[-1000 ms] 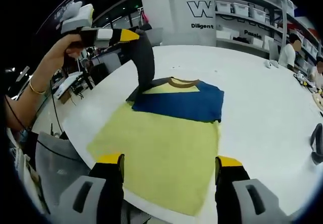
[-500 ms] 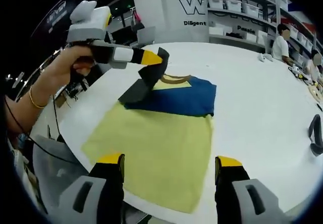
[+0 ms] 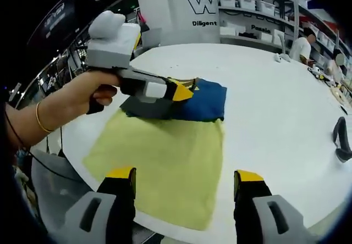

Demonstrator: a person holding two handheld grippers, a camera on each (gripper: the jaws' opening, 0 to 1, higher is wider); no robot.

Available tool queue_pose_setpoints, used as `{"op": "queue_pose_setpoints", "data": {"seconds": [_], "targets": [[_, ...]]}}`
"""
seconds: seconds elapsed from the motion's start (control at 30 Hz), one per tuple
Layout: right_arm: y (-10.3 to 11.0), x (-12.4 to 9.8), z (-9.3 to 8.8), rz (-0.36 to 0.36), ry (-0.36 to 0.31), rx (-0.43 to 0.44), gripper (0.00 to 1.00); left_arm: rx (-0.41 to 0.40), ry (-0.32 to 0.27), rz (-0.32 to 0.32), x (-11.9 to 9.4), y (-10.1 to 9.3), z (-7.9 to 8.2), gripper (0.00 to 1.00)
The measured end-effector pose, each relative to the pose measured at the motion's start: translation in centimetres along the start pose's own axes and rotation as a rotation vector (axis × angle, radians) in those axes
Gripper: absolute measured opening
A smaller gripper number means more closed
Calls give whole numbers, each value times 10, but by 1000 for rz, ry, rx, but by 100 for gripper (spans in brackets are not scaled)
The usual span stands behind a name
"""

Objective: Fold the garment on the visible template until the final outline fits inside the template.

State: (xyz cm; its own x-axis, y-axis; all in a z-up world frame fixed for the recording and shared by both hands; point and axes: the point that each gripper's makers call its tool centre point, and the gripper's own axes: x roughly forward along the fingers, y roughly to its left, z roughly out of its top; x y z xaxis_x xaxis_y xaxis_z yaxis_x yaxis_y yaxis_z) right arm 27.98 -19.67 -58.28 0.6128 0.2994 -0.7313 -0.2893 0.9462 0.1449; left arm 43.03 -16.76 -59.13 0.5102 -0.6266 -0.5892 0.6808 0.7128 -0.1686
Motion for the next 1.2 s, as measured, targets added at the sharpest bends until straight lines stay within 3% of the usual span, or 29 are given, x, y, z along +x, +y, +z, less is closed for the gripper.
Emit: {"op": "queue_pose_setpoints", "data": {"seconds": [0.13,0.23,0.4,0.67,0.73,0.9,1.2], "targets": [[-3,3,-5,-3,11,11,70,6,15,-36,1,-8,-6,8],[-4,3,-5,-7,16,11,71,9,-42,-92,-3,-23,5,8],[-3,3,-4,-5,10,17,72,37,-100,-116,-19,-33,18,37],[3,2,-7,13,14,17,74,28,-131,-89,-54,-21,19,60],[4,3,-8,14,18,14,74,20,-127,-89,-63,-18,15,59],[9,3,-12,28,31,22,77,-41,-124,-71,-81,-8,0,70],[9,3,-14,33,26,24,80,-65,-120,-2,-119,21,-28,85]]}}
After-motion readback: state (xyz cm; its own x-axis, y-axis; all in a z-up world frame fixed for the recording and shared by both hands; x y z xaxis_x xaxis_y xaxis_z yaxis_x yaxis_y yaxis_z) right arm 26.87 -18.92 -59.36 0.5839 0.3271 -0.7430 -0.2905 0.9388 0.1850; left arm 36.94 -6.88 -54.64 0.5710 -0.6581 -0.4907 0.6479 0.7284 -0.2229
